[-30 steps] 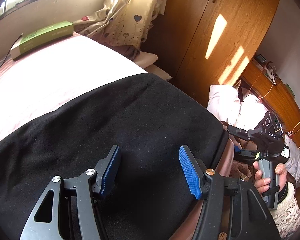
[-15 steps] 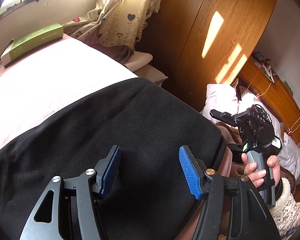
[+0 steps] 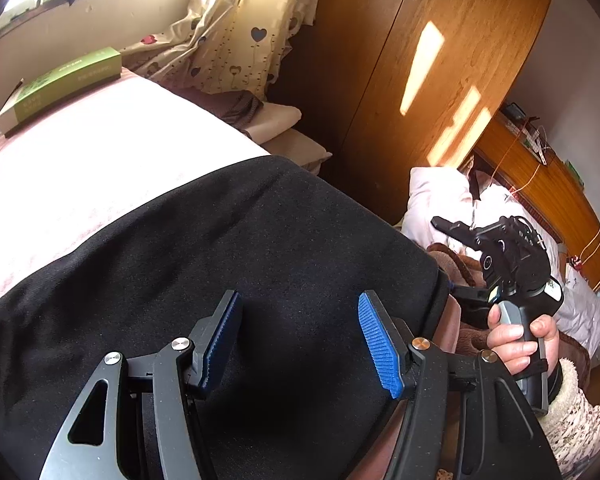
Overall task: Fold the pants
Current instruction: 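Roll the right gripper and grasp the edge of the pants leg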
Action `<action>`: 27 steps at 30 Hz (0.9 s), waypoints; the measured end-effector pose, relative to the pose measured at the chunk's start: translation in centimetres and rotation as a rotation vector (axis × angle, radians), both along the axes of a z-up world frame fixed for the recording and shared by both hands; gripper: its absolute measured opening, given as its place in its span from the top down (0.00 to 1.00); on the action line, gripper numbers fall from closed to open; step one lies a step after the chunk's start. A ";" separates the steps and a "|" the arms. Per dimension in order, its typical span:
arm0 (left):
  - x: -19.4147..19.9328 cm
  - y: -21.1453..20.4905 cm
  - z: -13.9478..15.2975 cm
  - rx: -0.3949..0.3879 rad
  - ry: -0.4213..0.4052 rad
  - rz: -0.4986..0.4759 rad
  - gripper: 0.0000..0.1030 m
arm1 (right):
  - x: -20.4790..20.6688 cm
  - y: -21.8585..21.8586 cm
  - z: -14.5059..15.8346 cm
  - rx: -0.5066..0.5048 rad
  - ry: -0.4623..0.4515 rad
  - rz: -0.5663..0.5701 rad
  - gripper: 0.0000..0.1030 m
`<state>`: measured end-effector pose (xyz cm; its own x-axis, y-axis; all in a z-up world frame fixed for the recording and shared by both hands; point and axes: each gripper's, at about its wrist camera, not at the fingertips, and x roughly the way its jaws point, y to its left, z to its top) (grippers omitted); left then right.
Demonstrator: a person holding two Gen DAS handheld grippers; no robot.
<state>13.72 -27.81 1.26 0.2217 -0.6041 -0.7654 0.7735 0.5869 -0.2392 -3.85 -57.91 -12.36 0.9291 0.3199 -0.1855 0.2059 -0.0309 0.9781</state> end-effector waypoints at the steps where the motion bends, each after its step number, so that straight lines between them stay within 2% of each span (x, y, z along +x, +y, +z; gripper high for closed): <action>1: -0.1 0.0 0.0 0.004 -0.004 -0.003 0.18 | -0.1 0.4 -0.2 -0.003 0.009 0.013 0.44; 3: -0.1 -0.1 0.0 0.007 -0.006 -0.003 0.18 | -0.1 1.0 -0.5 0.019 0.005 0.038 0.44; 8: -0.1 -0.1 0.0 -0.002 -0.001 -0.004 0.18 | -0.6 2.0 -2.0 0.125 0.061 0.086 0.44; 14: -0.2 0.0 -0.1 -0.001 -0.001 -0.007 0.18 | 0.2 1.6 -2.0 0.199 -0.021 0.021 0.44; 19: -0.2 0.2 -0.1 -0.005 0.004 -0.004 0.18 | 1.0 0.6 0.6 0.079 -0.013 0.002 0.45; 21: -0.2 0.2 -0.1 -0.004 0.001 -0.001 0.18 | 1.1 0.2 1.4 0.025 0.014 0.008 0.54; 23: -0.4 0.2 -0.1 -0.004 -0.001 -0.001 0.18 | 1.4 0.2 2.2 -0.052 0.071 0.022 0.69; 25: -0.6 0.1 -0.1 -0.004 -0.003 -0.008 0.18 | 1.6 0.1 2.3 -0.088 0.097 0.028 0.72; 27: -0.7 0.1 0.0 0.000 -0.006 -0.011 0.18 | 1.9 0.0 2.2 -0.103 0.125 0.034 0.80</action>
